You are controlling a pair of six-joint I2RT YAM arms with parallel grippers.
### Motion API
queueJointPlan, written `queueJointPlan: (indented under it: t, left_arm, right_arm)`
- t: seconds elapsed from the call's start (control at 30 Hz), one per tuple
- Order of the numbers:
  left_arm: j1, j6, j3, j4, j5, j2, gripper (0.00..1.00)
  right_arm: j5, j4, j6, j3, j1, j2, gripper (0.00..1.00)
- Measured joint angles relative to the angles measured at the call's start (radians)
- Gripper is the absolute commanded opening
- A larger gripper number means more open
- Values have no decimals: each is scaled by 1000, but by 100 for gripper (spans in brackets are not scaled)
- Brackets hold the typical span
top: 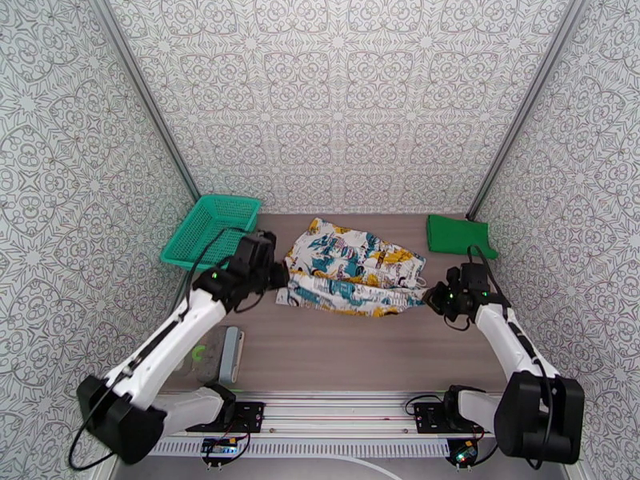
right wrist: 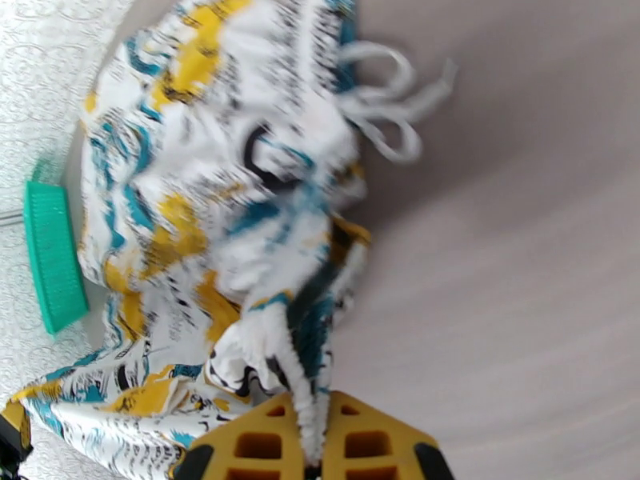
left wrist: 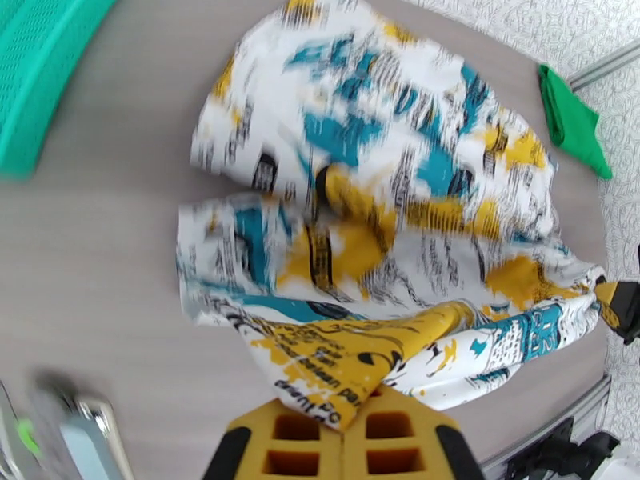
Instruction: Fold and stack the mixed laundry pile
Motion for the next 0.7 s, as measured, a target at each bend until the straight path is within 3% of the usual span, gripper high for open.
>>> queueJointPlan:
  t: [0.27,0.7]
  left_arm:
    - [81,103,327,56,80,275,0]
    - [145,133,887,53,150,808,0]
  right_arm:
    - [-25,79,33,166,3,164,0]
    - [-47,185,87,360,3,450,0]
